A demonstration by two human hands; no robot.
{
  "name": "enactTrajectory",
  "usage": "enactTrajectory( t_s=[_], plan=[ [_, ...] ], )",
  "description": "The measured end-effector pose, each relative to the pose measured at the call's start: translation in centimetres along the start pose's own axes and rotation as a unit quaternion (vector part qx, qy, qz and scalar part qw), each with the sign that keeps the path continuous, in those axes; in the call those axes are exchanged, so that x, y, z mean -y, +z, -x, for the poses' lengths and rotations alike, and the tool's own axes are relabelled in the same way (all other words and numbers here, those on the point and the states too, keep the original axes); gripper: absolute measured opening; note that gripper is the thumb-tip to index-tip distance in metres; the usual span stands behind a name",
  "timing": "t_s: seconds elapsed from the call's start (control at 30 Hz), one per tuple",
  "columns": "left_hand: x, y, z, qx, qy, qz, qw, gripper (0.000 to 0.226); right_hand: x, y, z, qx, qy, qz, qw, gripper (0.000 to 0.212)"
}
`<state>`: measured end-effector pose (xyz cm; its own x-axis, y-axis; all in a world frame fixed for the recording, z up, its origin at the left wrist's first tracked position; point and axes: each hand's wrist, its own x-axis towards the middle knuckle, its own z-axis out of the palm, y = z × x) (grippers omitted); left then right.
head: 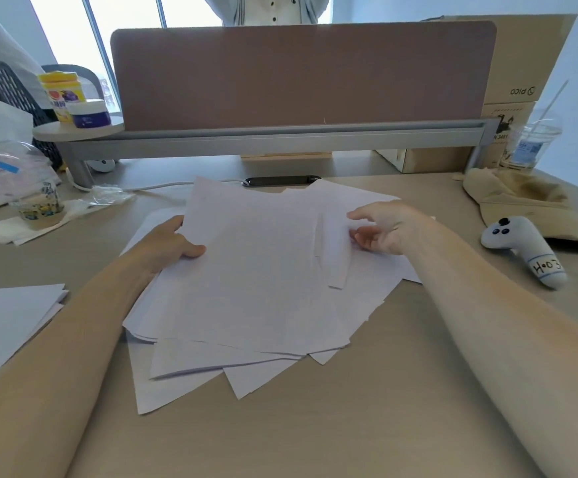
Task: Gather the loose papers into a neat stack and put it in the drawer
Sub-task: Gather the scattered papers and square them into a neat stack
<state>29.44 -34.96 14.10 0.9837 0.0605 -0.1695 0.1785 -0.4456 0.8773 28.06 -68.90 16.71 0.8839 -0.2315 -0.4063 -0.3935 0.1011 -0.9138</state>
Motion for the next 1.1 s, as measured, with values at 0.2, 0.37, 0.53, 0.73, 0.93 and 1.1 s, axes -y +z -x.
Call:
enactTrajectory(
  t_s=[0.2, 0.37, 0.53, 0.73, 0.93, 1.1],
  plan=[
    [0.1, -0.4, -0.1, 0.0, -0.009, -0.005, 1.0, 0.054, -1.1, 3.2, -0.6, 0.008, -0.025, 0.072, 0.997, 0.013],
    [0.5, -1.8, -0.2, 0.007, -0.016, -0.014, 1.0, 0.05, -1.9, 5.1, -0.6, -0.003, -0.042, 0.159, 0.986, 0.024],
    [0.6, -1.8, -0.4, 0.014, -0.01, -0.044, 0.999, 0.042, -2.3, 5.8, -1.1, -0.006, -0.072, 0.157, 0.985, 0.022],
    [2.0, -3.9, -1.6, -0.078, -0.031, -0.002, 0.996, 0.053, -1.6, 1.9, -1.8, -0.052, -0.114, 0.118, 0.985, 0.02],
    [2.3, -3.9, -1.9, -0.181, -0.042, 0.047, 0.981, 0.068, -0.8, -2.0, -1.8, -0.108, -0.122, 0.023, 0.986, 0.025],
    [2.3, -3.3, -1.5, -0.218, -0.025, 0.009, 0.976, 0.066, -0.1, -4.3, 0.0, -0.153, -0.158, -0.074, 0.973, 0.014]
  ],
)
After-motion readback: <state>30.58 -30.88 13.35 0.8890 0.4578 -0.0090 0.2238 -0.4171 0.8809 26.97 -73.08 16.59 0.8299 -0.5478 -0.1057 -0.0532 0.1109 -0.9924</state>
